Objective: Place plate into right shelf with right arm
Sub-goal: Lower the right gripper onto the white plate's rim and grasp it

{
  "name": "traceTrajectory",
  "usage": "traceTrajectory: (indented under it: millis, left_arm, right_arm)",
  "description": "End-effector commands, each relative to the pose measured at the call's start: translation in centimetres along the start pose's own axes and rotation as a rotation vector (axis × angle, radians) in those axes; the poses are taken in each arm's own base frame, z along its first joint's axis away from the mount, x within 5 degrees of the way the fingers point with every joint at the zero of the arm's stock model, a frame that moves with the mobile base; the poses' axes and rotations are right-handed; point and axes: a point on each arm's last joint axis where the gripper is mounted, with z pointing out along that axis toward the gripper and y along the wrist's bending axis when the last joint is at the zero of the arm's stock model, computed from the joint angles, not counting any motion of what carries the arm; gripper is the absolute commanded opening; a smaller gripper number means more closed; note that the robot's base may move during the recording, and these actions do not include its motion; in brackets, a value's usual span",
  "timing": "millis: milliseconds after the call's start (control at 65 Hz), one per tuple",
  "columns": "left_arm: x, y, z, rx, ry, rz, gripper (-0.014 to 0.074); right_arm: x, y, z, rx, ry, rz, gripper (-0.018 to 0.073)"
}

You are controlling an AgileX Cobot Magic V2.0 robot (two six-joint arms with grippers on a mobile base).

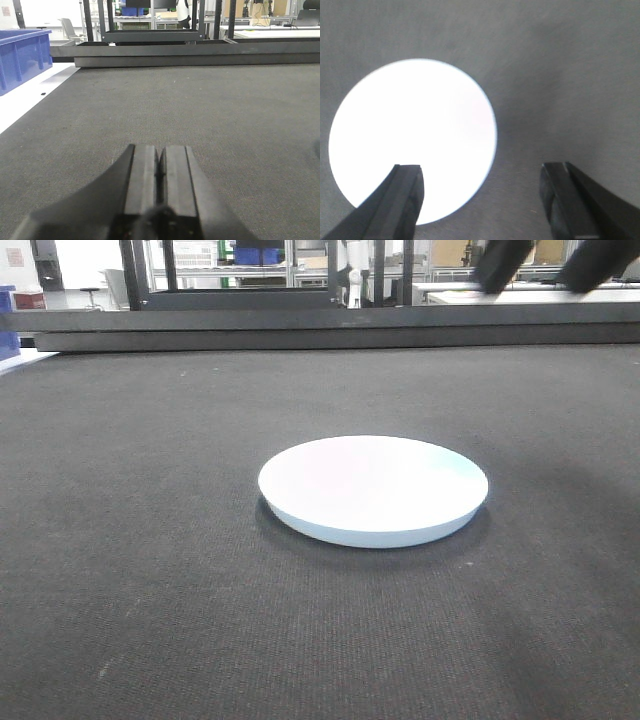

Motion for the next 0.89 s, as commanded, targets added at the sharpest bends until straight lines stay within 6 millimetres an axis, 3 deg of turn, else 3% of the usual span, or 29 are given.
traceTrajectory:
  millis: [0,185,323,554,877]
  left_arm:
    - [-0.5,0.2,-0.1,-0.022,-0.084,-0.005,-0.0047]
    - [-0.5,0.2,-0.1,-0.022,-0.084,-0.005,-0.0047]
    - [-0.5,0.2,-0.1,-0.022,-0.084,-0.005,-0.0047]
    - [-0.5,0.2,-0.1,-0.022,-0.084,-0.005,-0.0047]
    - [-0.5,0.2,-0.1,-0.022,-0.084,-0.005,-0.0047]
  right_arm:
    - [-1.6,0.6,0.8,0.0,-0.031,-0.008,0.0569]
    - [-1.1,0.8,5.7,0.006,0.073,0.008,0.0569]
    - [-0.6,0.5,7.9,0.023,0.113,0.004,0.0542]
    - [-0.1,0.3,9.9,0.03,0.136,0.0,0.0337]
    - [0.7,-0.1,11.6,0.055,0.188,-0.032,0.03]
